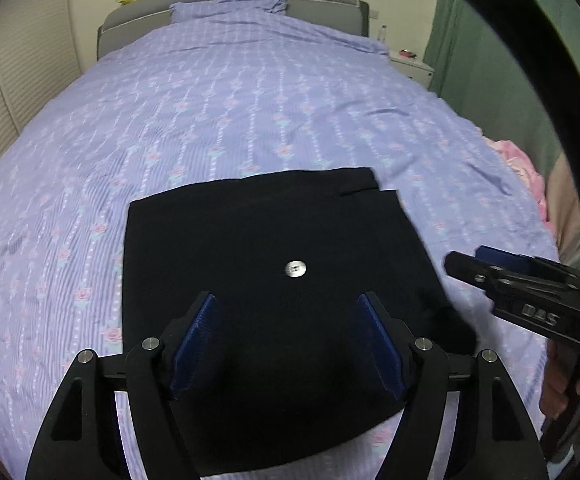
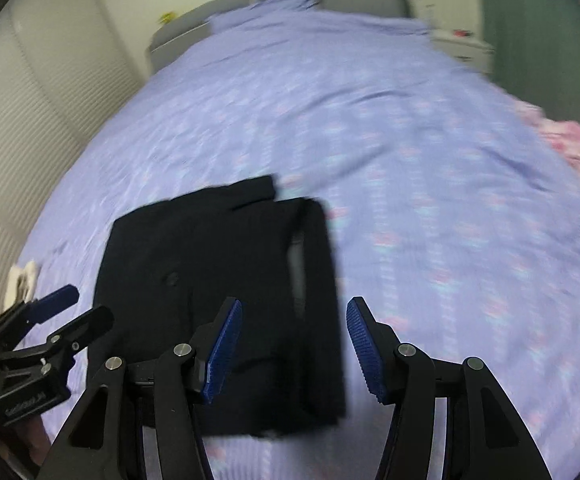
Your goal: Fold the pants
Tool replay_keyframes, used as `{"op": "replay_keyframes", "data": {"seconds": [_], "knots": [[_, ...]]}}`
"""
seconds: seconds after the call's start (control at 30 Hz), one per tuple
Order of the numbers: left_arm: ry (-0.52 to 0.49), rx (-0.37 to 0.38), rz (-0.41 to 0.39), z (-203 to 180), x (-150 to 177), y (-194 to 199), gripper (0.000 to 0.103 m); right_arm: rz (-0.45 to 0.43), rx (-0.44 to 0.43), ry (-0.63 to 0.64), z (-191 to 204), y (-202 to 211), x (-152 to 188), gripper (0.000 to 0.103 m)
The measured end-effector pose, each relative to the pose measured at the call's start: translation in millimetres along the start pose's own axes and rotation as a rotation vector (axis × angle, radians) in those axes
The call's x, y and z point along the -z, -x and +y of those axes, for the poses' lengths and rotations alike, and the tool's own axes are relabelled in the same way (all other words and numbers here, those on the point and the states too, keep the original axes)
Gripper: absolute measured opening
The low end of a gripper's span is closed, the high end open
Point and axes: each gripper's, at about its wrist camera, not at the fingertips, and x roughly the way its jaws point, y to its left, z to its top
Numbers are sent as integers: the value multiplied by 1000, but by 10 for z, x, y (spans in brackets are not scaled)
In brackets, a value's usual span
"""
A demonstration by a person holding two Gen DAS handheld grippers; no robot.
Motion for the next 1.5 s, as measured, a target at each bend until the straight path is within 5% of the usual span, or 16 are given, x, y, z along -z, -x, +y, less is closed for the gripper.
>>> {"op": "replay_keyframes", "data": {"seconds": [0.47, 0.57, 0.7, 0.8, 1.1, 1.17, 1.4, 1.5], "knots": [[37, -8, 85, 40, -231, -586, 72, 129, -59, -105, -107, -722, -187, 54], [69, 7, 103, 98, -185, -576, 72, 174, -146, -157, -144, -763, -155, 37], [91, 15, 113, 152, -161, -552, 72, 134, -105, -122, -80, -599, -159, 24], [84, 14, 115, 154, -169, -561, 72, 77, -173, -118, -13, -447, -221, 24], [36, 0, 105, 77, -246, -548, 72, 181, -179, -121, -65, -887, -257, 24], [27, -7, 102, 69, -240, -530, 72, 149, -184, -107, -48, -816, -240, 9], [31, -14, 106, 40, -197, -536, 72, -12, -134, -82, 29, -169, -268, 4], [14, -32, 125, 4, -145, -610, 72, -1, -63, -48, -74, -261, -257, 4]]}}
